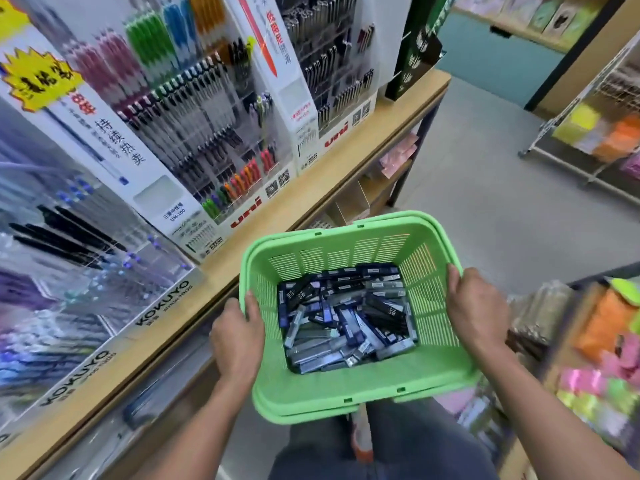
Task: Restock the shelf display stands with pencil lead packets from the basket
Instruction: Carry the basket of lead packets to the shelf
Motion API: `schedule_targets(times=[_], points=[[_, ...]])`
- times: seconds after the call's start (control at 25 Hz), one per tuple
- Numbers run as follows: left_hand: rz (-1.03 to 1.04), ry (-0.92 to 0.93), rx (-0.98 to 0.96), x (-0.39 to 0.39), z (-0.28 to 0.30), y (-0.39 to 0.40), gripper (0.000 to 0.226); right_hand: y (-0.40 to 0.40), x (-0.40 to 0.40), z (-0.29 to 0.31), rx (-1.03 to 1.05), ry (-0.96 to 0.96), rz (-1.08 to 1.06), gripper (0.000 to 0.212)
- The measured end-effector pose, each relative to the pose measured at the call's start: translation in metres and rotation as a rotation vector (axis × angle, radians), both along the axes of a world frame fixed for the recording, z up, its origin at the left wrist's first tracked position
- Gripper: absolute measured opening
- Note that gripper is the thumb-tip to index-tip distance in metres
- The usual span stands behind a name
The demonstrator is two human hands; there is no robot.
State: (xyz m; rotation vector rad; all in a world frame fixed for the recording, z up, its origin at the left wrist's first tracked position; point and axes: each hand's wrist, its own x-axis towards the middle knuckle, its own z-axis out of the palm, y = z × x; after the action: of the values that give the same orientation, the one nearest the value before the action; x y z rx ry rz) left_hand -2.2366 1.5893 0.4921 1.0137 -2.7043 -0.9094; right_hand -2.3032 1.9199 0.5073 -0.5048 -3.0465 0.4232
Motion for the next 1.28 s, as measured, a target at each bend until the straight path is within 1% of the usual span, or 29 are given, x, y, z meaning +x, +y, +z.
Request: schedule_targets(times=[0.12,0.28,0.36,0.52,0.6,0.68,0.8,0.88,0.96,1.08,1.16,1.28], points=[[0.035,-0.006,0.006,-0.016,-0.007,0.005,0.044,0.002,-0.029,-0.011,0.000,-0.020,0.050,0.055],[0.117,-0.023,-0.020,-0.035,-0.017,0.013,0.044,0.006,-0.072,-0.023,-0.019,-0.027,0.118,0.048],[0.159,-0.036,-0.020,-0.046,-0.025,0.021,0.044,0.008,-0.102,-0.030,-0.032,-0.045,0.171,0.049],[0.323,-0.040,-0.027,-0.066,-0.055,0.050,0.043,0.015,-0.162,-0.064,-0.020,-0.081,0.256,0.049],[0.418,-0.047,-0.036,-0.078,-0.071,0.072,0.041,0.018,-0.197,-0.084,-0.059,-0.090,0.343,0.044],[0.544,-0.070,-0.064,-0.091,-0.091,0.099,0.041,0.025,-0.235,-0.107,-0.083,-0.110,0.439,0.045],[0.680,-0.194,-0.112,-0.098,-0.130,0.137,0.047,0.042,-0.272,-0.151,-0.012,-0.130,0.566,0.052],[0.735,-0.225,-0.107,-0.104,-0.153,0.157,0.051,0.049,-0.285,-0.178,-0.066,-0.146,0.587,0.054],[0.737,-0.246,-0.118,-0.107,-0.184,0.168,0.049,0.053,-0.297,-0.211,-0.100,-0.151,0.647,0.049],[0.745,-0.277,-0.129,-0.104,-0.243,0.174,0.048,0.051,-0.299,-0.264,-0.073,-0.170,0.680,0.043],[0.724,-0.305,-0.114,-0.103,-0.281,0.175,0.047,0.050,-0.296,-0.300,-0.022,-0.162,0.684,0.044],[0.698,-0.317,-0.109,-0.099,-0.347,0.167,0.043,0.043,-0.286,-0.371,0.010,-0.150,0.667,0.047]])
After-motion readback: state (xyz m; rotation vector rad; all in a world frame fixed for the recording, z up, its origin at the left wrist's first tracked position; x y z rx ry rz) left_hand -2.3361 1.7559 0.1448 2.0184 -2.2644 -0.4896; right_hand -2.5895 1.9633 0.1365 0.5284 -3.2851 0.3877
